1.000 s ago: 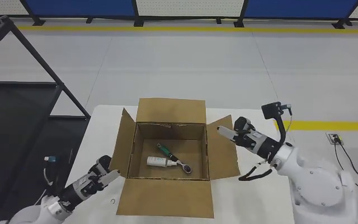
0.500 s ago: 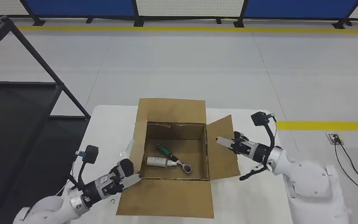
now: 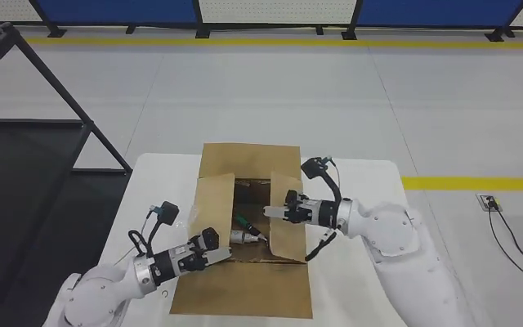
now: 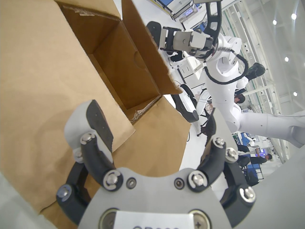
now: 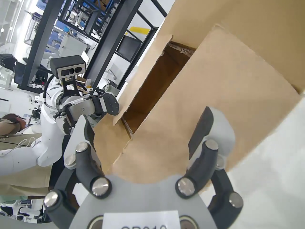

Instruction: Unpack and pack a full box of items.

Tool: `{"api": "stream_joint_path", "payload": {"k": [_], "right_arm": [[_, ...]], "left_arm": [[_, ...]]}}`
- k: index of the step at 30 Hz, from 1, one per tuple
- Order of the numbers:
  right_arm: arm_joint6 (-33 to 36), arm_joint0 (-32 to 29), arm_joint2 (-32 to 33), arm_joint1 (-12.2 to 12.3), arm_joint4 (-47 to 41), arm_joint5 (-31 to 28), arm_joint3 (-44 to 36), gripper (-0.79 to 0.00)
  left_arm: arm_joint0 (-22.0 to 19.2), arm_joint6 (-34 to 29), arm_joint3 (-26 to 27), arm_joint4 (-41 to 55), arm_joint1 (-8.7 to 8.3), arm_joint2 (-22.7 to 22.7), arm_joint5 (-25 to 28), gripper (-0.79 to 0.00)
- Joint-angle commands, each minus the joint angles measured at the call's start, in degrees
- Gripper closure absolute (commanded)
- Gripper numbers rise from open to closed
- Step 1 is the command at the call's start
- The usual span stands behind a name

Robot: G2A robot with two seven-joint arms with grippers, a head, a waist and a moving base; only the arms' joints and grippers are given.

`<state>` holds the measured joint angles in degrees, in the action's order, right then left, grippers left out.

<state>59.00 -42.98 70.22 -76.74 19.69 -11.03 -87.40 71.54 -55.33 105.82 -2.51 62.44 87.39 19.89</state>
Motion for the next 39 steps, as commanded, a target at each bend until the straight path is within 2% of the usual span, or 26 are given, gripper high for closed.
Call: {"api": "stream_joint_path", "payload": {"k": [1, 12, 22, 30, 39], "right_arm": [[-0.96, 1.63, -1.85, -0.32, -0.76, -0.46, 2.95, -0.785], [-4.37, 6.05, -7.67, -1.32, -0.99, -0.21, 12.02, -0.785], [-4.4, 5.81, -8.3, -1.01, -0.36, 0.87, 10.99, -0.785], [-2.09, 7.12, -9.85, -0.97, 0.89, 4.08, 11.17, -0.785], [-1.16, 8.07, -10.37, -0.86, -0.25, 3.14, 10.24, -0.785]], "left_arm": [[-0.8, -0.35, -1.05, -0.29, -0.06, -0.86, -0.36, -0.785], [-4.09, -0.74, -5.9, 1.15, -0.31, -3.71, -1.63, -0.785], [-4.46, 0.03, -7.11, 1.39, -0.66, -4.6, -1.74, -0.785], [-4.11, 0.82, -7.63, 1.56, -1.01, -4.59, -1.96, -0.785], [-3.86, 1.74, -7.44, 1.24, -1.38, -4.56, -2.92, -0.785]]}}
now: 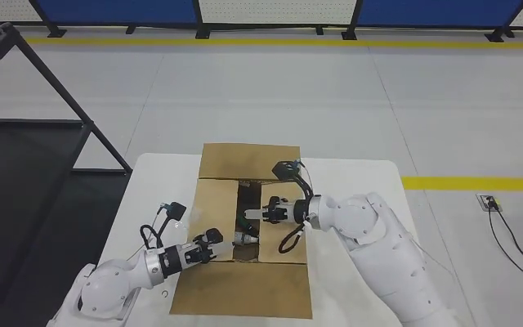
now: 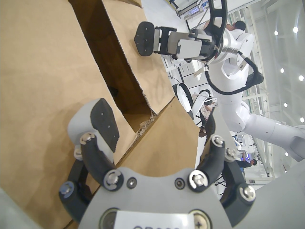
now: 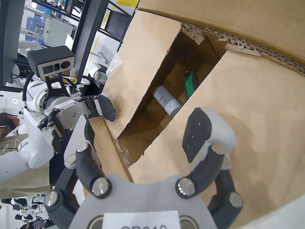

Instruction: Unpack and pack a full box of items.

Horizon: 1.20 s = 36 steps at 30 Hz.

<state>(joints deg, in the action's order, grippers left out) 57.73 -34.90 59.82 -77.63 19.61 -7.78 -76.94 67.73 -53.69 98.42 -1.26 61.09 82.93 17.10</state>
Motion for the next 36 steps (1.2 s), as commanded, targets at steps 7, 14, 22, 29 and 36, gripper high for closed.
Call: {"api": "stream_joint_path", "payload": {"k": [7, 14, 22, 29, 36], "right_arm": [[0.1, -0.52, 1.69, 0.62, -1.18, -1.52, -3.5, -0.785], [-1.03, -1.99, 6.7, 1.91, -0.78, -0.84, -8.0, -0.785], [-0.51, -2.41, 8.33, 2.52, 1.21, -0.31, -9.77, -0.785], [-0.51, -2.41, 8.33, 2.52, 1.21, -0.31, -9.77, -0.785], [-13.45, 0.37, 8.5, 1.84, 1.56, 2.88, 0.04, -0.785]], "left_arm": [[-0.12, 0.9, 0.31, 0.36, -0.22, -0.39, -0.25, -0.785], [1.34, 1.78, 5.27, 3.81, -0.74, 2.97, 2.15, -0.785], [8.37, 2.01, 13.73, 7.69, -1.92, 14.96, 11.92, -0.785], [8.37, 2.01, 13.73, 7.69, -1.92, 14.96, 11.92, -0.785], [8.17, 1.62, 12.41, 8.87, -2.11, 13.97, 11.17, -0.785]]}}
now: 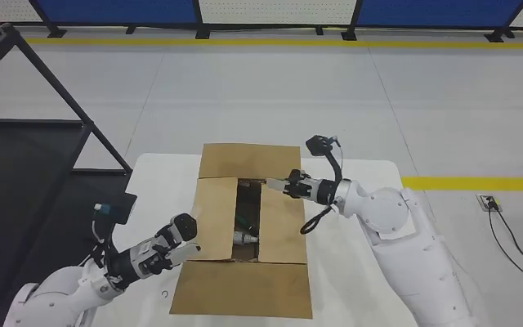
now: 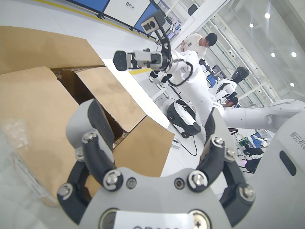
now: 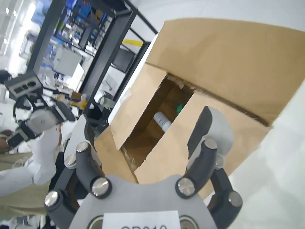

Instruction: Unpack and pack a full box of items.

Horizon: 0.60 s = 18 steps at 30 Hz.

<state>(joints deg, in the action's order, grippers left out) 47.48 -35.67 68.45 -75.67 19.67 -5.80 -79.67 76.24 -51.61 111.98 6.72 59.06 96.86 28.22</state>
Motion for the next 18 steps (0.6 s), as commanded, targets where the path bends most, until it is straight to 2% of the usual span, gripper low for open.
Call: {"api": "stream_joint_path", "payload": {"k": [1, 6, 9, 12, 18], "right_arm": [[-4.2, 2.41, -0.4, -0.34, 0.49, 0.3, 5.21, -0.785], [-7.8, 10.36, -1.34, -1.23, -1.08, -2.61, 21.66, -0.785], [-8.57, 15.15, -3.35, -2.18, -1.36, -3.08, 31.54, -0.785], [-8.57, 18.89, -5.31, -3.46, -3.72, -5.74, 39.9, -0.785], [-6.64, 23.61, -8.01, -5.92, -8.25, -13.69, 51.76, -0.785]], "left_arm": [[-0.49, -1.63, -1.96, 2.48, -0.17, -0.09, 0.69, -0.785], [-0.77, -10.36, -7.93, 12.98, -1.05, 2.83, 3.96, -0.785], [0.81, -16.08, -10.38, 15.58, -1.73, 5.54, 4.09, -0.785], [3.4, -21.6, -11.44, 18.38, -2.3, 7.19, 2.85, -0.785], [8.04, -25.9, -11.29, 20.83, -3.49, 8.78, -1.44, -0.785]]}}
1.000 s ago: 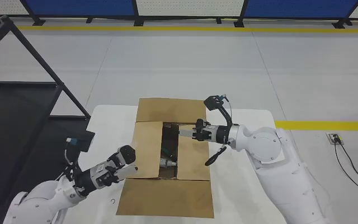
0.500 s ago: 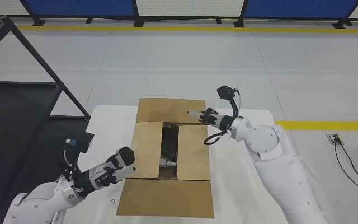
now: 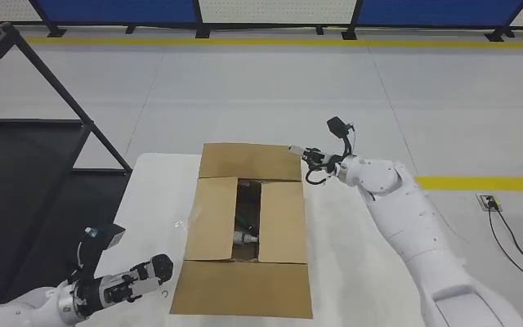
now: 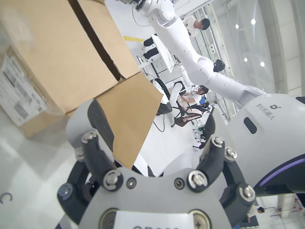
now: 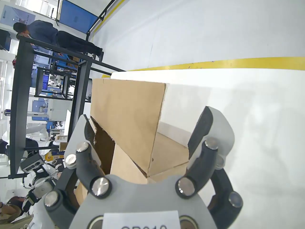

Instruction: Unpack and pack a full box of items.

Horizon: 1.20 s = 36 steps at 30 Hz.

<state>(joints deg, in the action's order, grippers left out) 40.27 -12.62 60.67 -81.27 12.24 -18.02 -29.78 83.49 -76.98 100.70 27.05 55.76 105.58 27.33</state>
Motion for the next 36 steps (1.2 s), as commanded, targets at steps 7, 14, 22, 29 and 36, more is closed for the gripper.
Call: {"api": "stream_joint_path", "payload": {"k": [7, 14, 22, 29, 36], "right_arm": [[7.91, 3.39, 0.15, -2.22, -9.41, -10.0, 9.78, -0.785], [10.98, 5.08, 1.01, -3.13, -14.29, -14.91, 13.08, -0.785], [13.52, 6.2, 2.14, -2.75, -16.57, -17.95, 14.14, -0.785], [13.74, 6.37, 1.85, -2.8, -16.11, -17.91, 13.7, -0.785], [13.86, 6.64, 1.7, -2.86, -16.05, -18.18, 13.22, -0.785]], "left_arm": [[3.45, -2.97, -1.08, 2.93, -1.38, 0.15, -3.0, -0.785], [2.53, -6.02, -1.01, 4.39, -2.41, -4.12, -6.04, -0.785], [1.84, -5.84, -2.57, 5.52, -3.38, -5.74, -5.86, -0.785], [2.03, -5.43, -4.49, 4.8, -4.09, -6.85, -5.46, -0.785], [-0.02, -4.73, -3.15, 8.56, -4.13, -12.21, -4.75, -0.785]]}}
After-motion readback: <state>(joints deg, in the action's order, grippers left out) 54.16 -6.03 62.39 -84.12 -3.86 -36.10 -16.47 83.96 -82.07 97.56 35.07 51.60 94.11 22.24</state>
